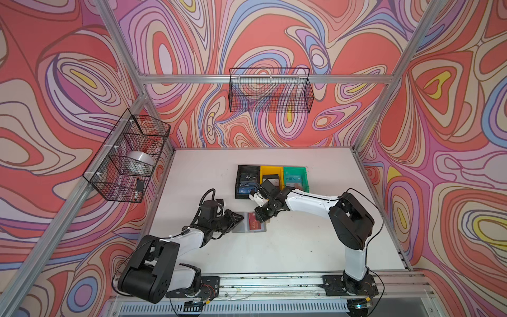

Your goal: Take the credit cards out of the card holder

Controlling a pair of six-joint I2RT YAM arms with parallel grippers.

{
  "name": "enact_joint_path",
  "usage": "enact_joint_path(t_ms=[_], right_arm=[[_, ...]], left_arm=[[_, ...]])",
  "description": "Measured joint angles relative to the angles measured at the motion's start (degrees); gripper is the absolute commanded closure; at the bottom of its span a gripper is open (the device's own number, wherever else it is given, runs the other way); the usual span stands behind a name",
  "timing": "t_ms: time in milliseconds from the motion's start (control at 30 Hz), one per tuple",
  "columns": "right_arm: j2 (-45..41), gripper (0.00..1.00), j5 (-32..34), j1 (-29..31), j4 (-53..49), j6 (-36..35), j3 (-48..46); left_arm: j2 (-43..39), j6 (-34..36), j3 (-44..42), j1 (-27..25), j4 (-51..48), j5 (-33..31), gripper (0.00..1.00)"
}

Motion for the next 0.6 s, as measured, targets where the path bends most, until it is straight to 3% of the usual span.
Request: enact_joint_path(t_ms=[233, 600], right_arm=[[0.02, 0.96, 2.78, -0.46, -1.29, 0.0, -0.04], [1.81, 0.95, 2.71, -0.48, -1.4, -0.04, -0.02]], left_arm=[[6.27, -1.99, 0.0, -1.09, 7.23, 0.72, 0.79], [7.58, -2.32, 0.0, -1.4, 8.63, 0.66, 0.78]])
